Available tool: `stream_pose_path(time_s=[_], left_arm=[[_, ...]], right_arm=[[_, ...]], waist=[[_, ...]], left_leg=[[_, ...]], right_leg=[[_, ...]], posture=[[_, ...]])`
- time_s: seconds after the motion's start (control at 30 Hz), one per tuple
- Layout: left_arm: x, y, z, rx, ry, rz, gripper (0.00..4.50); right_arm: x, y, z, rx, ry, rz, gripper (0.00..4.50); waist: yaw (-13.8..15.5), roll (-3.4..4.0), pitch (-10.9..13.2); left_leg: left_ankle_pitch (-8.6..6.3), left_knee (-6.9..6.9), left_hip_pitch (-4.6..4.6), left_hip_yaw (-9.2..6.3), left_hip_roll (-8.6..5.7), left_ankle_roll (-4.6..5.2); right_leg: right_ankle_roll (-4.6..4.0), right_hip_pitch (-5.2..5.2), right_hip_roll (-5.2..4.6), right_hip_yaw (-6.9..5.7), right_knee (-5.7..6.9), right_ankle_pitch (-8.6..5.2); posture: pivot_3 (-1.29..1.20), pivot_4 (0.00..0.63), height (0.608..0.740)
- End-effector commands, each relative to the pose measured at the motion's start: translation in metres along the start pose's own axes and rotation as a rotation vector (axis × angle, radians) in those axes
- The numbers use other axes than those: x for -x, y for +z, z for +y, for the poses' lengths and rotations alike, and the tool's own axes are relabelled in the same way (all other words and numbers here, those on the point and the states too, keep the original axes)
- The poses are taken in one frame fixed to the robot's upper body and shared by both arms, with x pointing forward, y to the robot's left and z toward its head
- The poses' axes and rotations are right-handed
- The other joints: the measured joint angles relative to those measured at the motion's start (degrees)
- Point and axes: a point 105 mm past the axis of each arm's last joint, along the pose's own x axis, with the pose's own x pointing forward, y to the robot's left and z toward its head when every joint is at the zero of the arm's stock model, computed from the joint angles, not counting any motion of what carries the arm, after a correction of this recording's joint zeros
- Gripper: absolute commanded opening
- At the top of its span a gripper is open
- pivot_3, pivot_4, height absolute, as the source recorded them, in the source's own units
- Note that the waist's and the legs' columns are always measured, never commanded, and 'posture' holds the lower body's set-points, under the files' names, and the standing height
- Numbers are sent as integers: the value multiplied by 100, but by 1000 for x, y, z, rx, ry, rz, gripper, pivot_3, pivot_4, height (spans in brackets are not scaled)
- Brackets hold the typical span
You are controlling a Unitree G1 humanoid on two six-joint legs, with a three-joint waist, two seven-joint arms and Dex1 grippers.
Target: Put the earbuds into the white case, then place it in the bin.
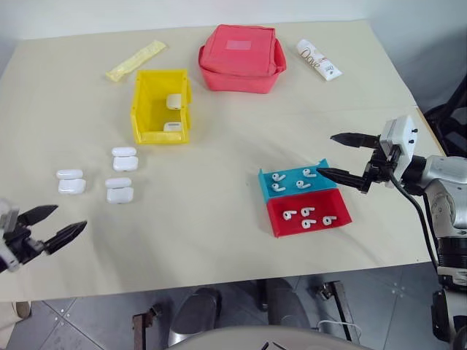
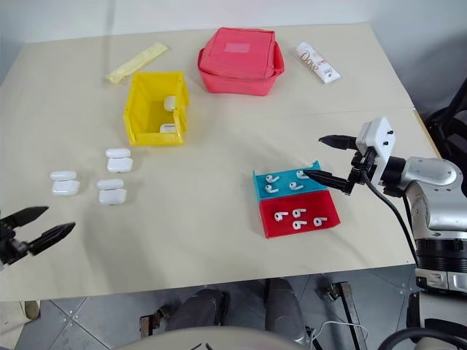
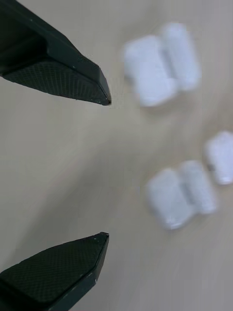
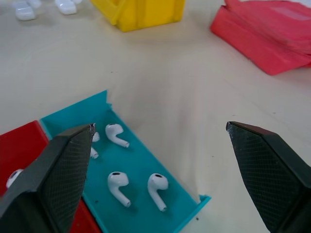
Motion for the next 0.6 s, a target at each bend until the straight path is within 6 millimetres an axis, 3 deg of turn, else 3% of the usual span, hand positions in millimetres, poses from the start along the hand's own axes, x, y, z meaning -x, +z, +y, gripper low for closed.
stream_pose_path(time_s=[0.03,0.27,0.47,0.6], left_arm=[[21,-1,-5,-21,-4,-1,4457],[27,-5,-2,-21,36,5,4457],[6,18,-17,-97,44,-11,4457],[-19,38,-34,3,130,41,4457]], right_arm=[[1,13,5,39,67,-37,4500],[-10,22,9,73,153,-70,4500],[-24,39,10,121,202,-119,4500],[-31,56,20,157,301,-165,4500]], waist=[[16,3,2],[31,6,4],[3,4,3],[4,-1,0]], left_leg=[[-19,0,-2,6,2,-17],[-28,16,-1,4,7,-16],[-38,23,1,13,52,-21],[-39,23,3,16,54,-22]], right_leg=[[-4,5,0,1,-2,-2],[-6,3,4,-3,2,-3],[-29,-1,51,5,13,0],[-31,-1,57,42,18,1]], posture=[[0,150,740],[0,150,740],[0,150,740],[0,150,740]])
